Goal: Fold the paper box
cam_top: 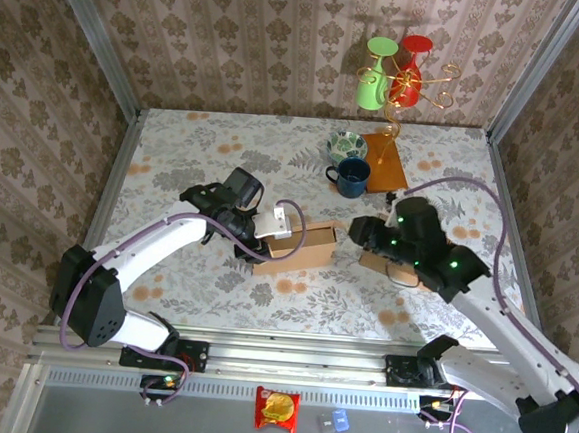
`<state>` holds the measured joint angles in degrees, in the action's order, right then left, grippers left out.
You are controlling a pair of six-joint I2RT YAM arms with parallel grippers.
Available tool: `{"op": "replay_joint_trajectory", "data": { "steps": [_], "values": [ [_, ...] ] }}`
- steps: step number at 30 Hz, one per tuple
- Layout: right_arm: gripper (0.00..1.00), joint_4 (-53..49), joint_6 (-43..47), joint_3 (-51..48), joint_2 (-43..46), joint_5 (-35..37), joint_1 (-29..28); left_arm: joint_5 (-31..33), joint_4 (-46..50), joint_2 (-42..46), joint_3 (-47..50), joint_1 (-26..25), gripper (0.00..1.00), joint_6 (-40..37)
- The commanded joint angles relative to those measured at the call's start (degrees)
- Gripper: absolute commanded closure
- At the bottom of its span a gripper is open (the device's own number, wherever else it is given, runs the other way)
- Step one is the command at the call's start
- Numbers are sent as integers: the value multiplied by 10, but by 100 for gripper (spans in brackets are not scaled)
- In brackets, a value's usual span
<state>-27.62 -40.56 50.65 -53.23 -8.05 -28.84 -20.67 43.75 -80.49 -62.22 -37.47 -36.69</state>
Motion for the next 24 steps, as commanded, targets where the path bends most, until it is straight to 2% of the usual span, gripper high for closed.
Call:
{"op": "replay_joint_trajectory", "data": {
  "steps": [1,3,6,12,18,24],
  "values": [
    [69,-48,247,23,-8,-85,62,1,16,15,5,-2,51,-23],
    [70,-62,297,42,-38,-132,92,2,18,16,6,-1,51,-27],
    [65,-84,356,78,-99,-161,95,4,18,17,9,-1,51,-31],
    [51,-112,443,125,-183,-144,83,3,16,17,14,2,51,-33],
    [51,-160,503,189,-250,-171,61,2,15,16,17,5,51,-34],
    [51,-169,514,199,-286,-185,48,1,17,14,13,7,51,-36]
  ]
}}
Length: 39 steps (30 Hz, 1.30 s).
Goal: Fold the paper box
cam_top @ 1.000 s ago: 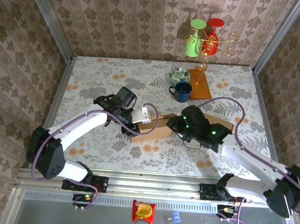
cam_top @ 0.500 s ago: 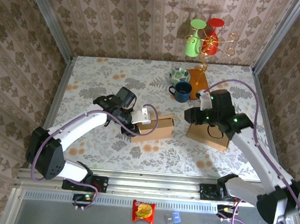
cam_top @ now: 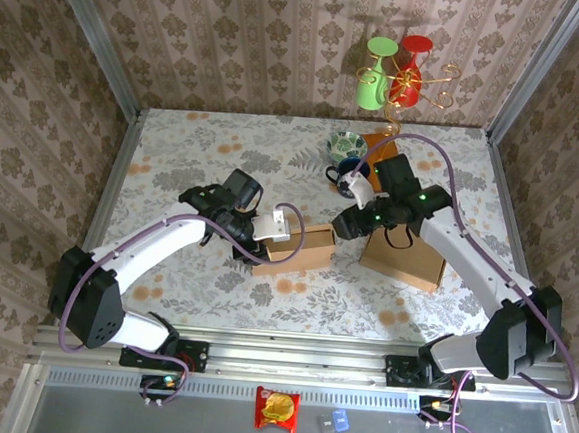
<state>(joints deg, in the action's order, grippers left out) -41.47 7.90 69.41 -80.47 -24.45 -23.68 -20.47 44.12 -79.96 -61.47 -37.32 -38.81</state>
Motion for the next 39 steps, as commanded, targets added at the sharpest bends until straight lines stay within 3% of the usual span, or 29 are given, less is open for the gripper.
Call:
{"op": "replay_joint_trajectory", "data": {
  "steps": [1,4,13,23,31,39],
  "values": [
    [51,-31,30,12,-17,-20,-3,-2,13,9,6,6,51,-15],
    [54,-31,33,14,-25,-20,-4,-1,13,8,5,7,51,-15],
    [79,-36,23,27,-36,2,-14,-4,14,1,0,8,51,-16],
    [84,-40,14,34,-42,50,-29,-7,13,-3,-3,8,52,-16],
    [100,-23,-8,31,-30,105,-46,-5,12,-5,-6,9,52,-14],
    [100,-27,-97,34,-26,157,-69,8,3,-11,-10,11,58,8]
  ]
}}
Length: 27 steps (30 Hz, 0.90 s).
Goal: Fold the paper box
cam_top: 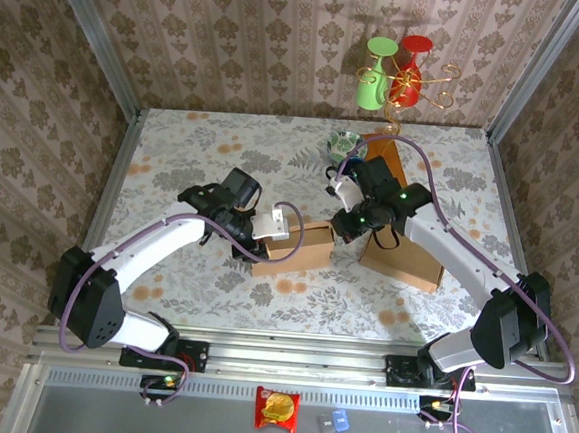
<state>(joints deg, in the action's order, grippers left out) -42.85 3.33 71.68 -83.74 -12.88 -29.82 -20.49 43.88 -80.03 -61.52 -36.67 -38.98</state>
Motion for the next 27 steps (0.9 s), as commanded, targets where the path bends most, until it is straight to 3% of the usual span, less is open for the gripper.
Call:
{"op": "replay_joint_trajectory", "data": {
  "steps": [1,10,27],
  "values": [
    [100,-13,-71,11,8,49,-13,9,4,-11,-11,5,59,13],
    [100,-14,-204,12,18,77,-37,24,-3,-16,-14,5,64,28],
    [100,-38,-290,40,-5,77,-52,36,-12,-16,-13,5,65,35]
  ]
}}
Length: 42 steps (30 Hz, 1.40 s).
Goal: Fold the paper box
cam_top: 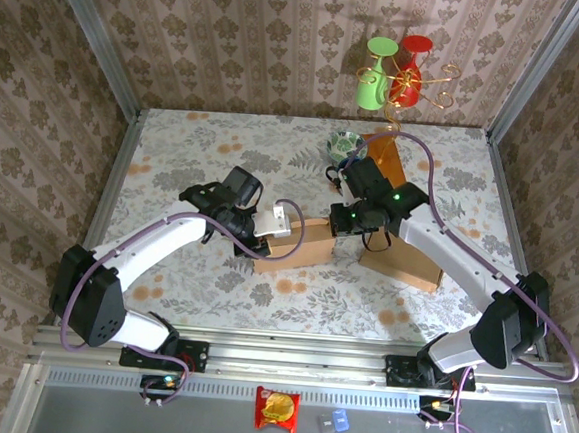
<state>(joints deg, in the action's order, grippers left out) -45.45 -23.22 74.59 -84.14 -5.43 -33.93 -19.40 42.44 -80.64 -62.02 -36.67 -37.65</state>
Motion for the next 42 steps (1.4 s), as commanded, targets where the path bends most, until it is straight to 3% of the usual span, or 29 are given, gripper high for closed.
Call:
{"op": "replay_joint_trajectory", "data": {
  "steps": [1,8,13,18,24,27,34,42],
  "values": [
    [100,-6,-27,4,0,3,-11,25,2,-10,-7,5,65,22],
    [100,54,-28,-70,35,45,-29,13,-8,-8,-5,11,65,42],
    [100,98,-32,-114,67,89,-49,-14,-19,0,-6,28,55,76],
    [100,95,-38,-97,63,117,-57,-30,-41,37,8,40,46,112],
    [100,86,-49,-80,48,132,-70,-19,-109,107,52,61,40,230],
    [100,87,-58,-76,48,140,-79,-27,-110,124,60,62,35,252],
    [100,81,-78,-59,23,157,-94,-1,-142,180,88,75,37,311],
    [100,86,-97,-54,20,171,-108,-1,-122,188,102,60,33,279]
  ]
}}
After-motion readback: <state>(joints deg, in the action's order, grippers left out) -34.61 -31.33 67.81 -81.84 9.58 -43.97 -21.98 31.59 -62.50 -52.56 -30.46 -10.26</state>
